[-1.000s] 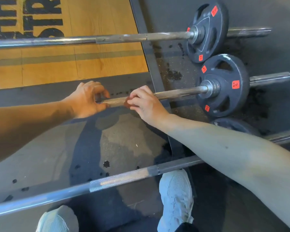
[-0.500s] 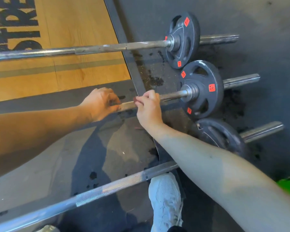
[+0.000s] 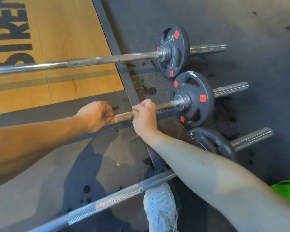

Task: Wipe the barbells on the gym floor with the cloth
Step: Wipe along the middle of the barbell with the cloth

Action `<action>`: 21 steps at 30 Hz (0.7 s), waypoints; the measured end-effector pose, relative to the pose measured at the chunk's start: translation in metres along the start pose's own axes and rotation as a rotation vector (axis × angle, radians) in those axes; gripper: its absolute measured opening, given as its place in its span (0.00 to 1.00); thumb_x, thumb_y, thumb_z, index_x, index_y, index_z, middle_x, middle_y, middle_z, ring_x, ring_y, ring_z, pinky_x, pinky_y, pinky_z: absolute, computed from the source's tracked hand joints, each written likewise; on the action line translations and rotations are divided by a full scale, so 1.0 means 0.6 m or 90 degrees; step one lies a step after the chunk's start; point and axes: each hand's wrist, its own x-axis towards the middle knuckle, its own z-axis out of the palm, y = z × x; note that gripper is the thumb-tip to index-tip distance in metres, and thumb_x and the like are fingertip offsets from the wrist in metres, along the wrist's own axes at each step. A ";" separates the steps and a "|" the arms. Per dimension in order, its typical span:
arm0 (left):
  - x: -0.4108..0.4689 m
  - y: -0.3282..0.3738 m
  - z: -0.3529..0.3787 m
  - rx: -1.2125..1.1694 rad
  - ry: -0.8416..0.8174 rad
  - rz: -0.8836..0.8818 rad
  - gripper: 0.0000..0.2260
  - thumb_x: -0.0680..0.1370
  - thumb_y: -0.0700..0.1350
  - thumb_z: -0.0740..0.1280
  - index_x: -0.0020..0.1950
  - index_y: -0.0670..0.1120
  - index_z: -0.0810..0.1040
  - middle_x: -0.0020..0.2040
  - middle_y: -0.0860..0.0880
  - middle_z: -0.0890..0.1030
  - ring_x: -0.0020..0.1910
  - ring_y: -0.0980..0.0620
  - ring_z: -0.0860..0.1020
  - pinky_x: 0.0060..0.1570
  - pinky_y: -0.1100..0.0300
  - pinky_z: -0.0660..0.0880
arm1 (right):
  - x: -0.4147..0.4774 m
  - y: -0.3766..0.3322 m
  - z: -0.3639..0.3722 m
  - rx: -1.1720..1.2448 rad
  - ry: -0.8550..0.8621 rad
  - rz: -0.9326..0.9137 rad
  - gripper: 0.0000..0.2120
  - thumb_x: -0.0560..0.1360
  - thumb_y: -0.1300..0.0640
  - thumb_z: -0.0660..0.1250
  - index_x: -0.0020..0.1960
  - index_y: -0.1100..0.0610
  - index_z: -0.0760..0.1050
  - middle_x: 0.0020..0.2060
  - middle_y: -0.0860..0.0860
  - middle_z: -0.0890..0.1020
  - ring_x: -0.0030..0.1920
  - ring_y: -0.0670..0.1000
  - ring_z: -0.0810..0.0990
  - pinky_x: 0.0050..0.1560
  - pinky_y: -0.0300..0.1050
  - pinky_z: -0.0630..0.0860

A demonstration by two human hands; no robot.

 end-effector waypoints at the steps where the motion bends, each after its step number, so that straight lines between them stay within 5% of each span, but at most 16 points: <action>1: -0.001 0.001 -0.002 0.000 -0.002 0.008 0.02 0.77 0.46 0.74 0.48 0.49 0.85 0.46 0.55 0.78 0.48 0.48 0.79 0.54 0.54 0.77 | 0.005 0.003 -0.005 -0.005 -0.029 -0.023 0.06 0.80 0.64 0.68 0.52 0.61 0.84 0.49 0.50 0.70 0.53 0.52 0.70 0.55 0.41 0.70; 3: -0.001 0.000 0.000 0.000 -0.003 0.025 0.02 0.77 0.46 0.74 0.48 0.49 0.85 0.47 0.54 0.77 0.48 0.49 0.78 0.54 0.54 0.76 | 0.024 0.040 -0.033 -0.024 -0.049 -0.037 0.07 0.80 0.62 0.68 0.52 0.59 0.86 0.48 0.50 0.71 0.53 0.53 0.72 0.56 0.44 0.71; 7: -0.004 -0.001 0.004 0.011 0.024 0.058 0.01 0.77 0.46 0.73 0.47 0.51 0.83 0.46 0.53 0.76 0.47 0.49 0.76 0.53 0.53 0.76 | 0.049 0.149 -0.096 -0.033 0.102 0.106 0.07 0.79 0.55 0.68 0.53 0.52 0.85 0.51 0.46 0.72 0.51 0.54 0.79 0.58 0.56 0.80; 10: -0.008 0.002 0.008 0.055 0.050 0.088 0.02 0.77 0.49 0.71 0.46 0.52 0.80 0.44 0.54 0.73 0.48 0.50 0.73 0.51 0.51 0.78 | 0.042 0.136 -0.078 0.035 0.202 0.254 0.06 0.79 0.60 0.69 0.53 0.58 0.84 0.54 0.53 0.73 0.56 0.56 0.77 0.66 0.49 0.74; 16: 0.005 0.016 0.008 0.111 0.041 0.058 0.06 0.78 0.52 0.72 0.51 0.51 0.81 0.49 0.54 0.76 0.52 0.51 0.75 0.48 0.56 0.74 | -0.019 0.030 0.004 0.262 0.202 0.325 0.05 0.80 0.64 0.68 0.47 0.56 0.74 0.52 0.50 0.69 0.43 0.38 0.73 0.50 0.23 0.66; 21: 0.007 0.021 0.007 0.107 0.040 0.033 0.06 0.78 0.51 0.72 0.52 0.50 0.82 0.51 0.53 0.76 0.55 0.48 0.76 0.50 0.54 0.75 | 0.004 0.059 -0.025 0.276 0.275 0.359 0.05 0.78 0.64 0.70 0.47 0.56 0.77 0.52 0.53 0.73 0.44 0.46 0.74 0.53 0.32 0.69</action>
